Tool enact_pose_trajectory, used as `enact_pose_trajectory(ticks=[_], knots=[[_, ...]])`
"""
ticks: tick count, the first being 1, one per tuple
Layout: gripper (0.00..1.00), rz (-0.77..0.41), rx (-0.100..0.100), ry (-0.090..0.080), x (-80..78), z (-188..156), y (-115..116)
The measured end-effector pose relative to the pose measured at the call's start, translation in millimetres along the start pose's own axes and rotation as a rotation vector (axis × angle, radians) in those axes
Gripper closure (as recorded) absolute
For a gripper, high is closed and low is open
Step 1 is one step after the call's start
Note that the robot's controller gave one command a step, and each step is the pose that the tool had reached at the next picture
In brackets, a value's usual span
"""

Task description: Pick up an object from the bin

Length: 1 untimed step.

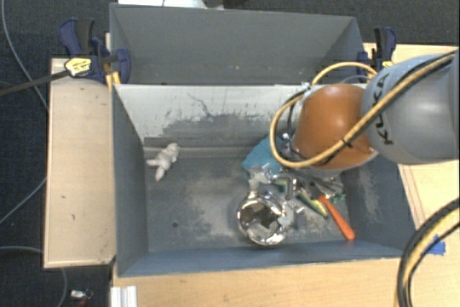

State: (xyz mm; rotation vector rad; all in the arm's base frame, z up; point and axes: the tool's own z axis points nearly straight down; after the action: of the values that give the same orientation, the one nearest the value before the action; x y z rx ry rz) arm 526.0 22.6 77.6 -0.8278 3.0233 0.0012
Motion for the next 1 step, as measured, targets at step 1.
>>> enact_pose_trajectory(ticks=[1], knots=[[1.00,-0.499,0.002,-0.005,0.0,6.7,-0.9]])
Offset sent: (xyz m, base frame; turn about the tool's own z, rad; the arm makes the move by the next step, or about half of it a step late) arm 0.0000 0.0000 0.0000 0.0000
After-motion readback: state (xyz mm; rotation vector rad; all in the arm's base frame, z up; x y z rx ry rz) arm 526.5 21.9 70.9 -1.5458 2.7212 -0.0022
